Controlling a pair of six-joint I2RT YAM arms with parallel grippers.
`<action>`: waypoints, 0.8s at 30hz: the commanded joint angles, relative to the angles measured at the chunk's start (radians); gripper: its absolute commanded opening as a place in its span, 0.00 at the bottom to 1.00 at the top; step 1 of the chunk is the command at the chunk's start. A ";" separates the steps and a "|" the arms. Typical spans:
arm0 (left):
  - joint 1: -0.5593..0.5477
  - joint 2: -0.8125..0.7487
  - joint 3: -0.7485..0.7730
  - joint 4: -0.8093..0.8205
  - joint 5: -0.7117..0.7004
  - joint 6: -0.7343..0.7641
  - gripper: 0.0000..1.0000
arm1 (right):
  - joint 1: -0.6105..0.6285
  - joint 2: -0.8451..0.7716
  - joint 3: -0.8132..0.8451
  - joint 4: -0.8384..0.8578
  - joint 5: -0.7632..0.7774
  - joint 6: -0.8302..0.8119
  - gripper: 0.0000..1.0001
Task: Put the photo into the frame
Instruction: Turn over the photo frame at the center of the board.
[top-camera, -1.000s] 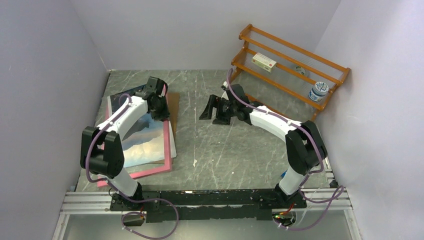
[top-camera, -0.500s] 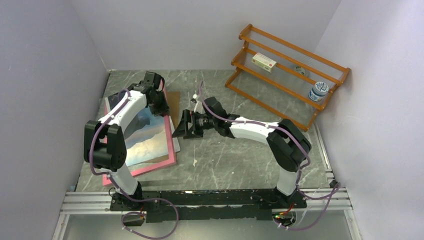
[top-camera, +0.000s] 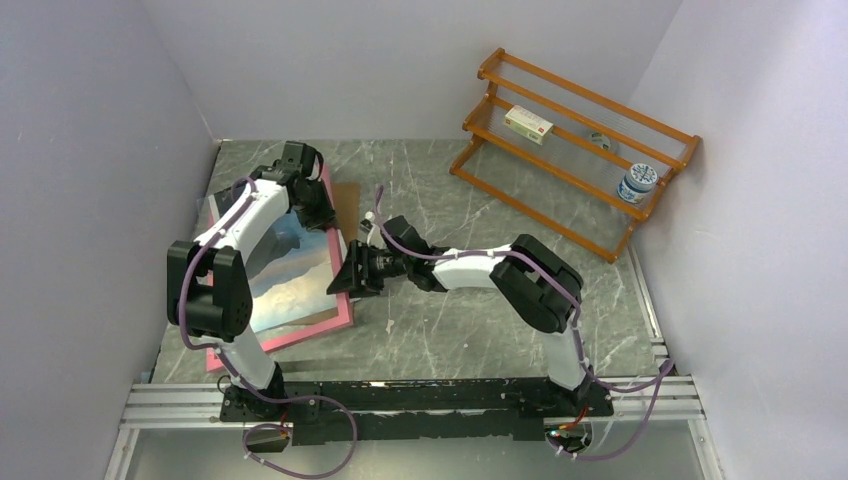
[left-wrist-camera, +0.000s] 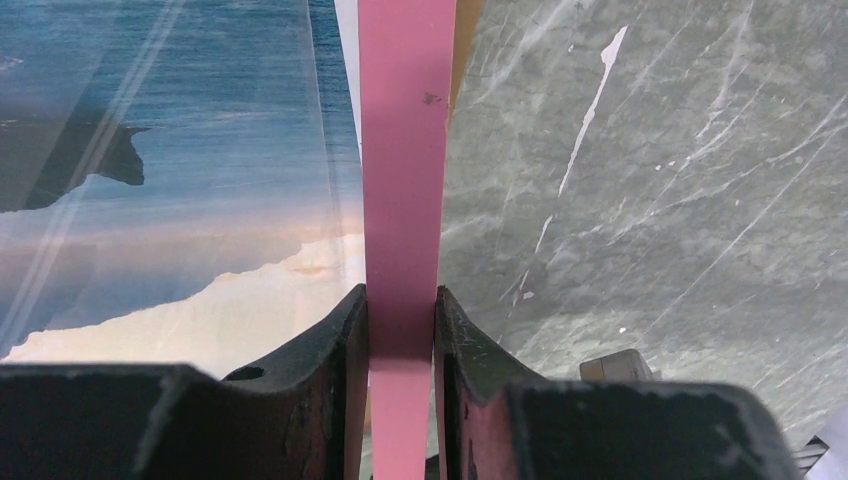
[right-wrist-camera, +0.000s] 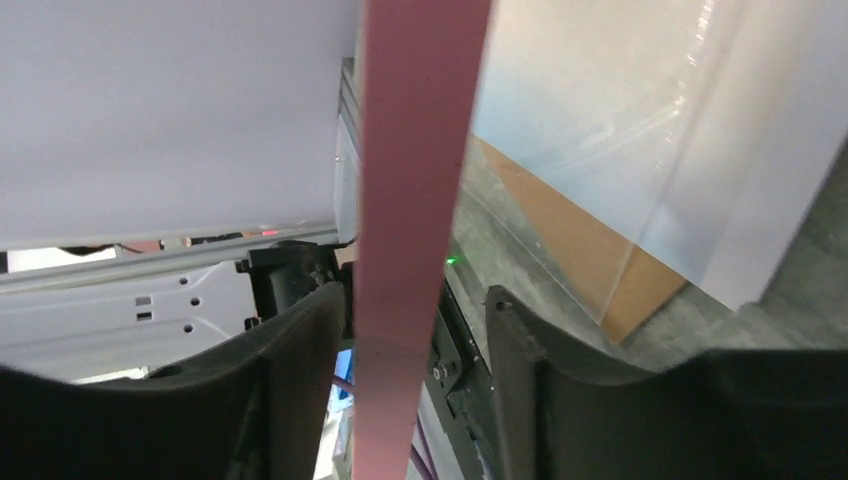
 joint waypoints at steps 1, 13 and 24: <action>0.015 -0.035 0.029 0.031 0.048 -0.010 0.09 | 0.002 -0.001 0.042 0.182 0.013 0.071 0.48; 0.037 -0.060 0.091 0.001 0.026 0.019 0.61 | 0.002 0.017 0.042 0.283 0.027 0.062 0.00; 0.057 -0.135 0.210 -0.076 0.002 0.062 0.92 | -0.002 -0.009 0.067 0.445 0.024 -0.021 0.00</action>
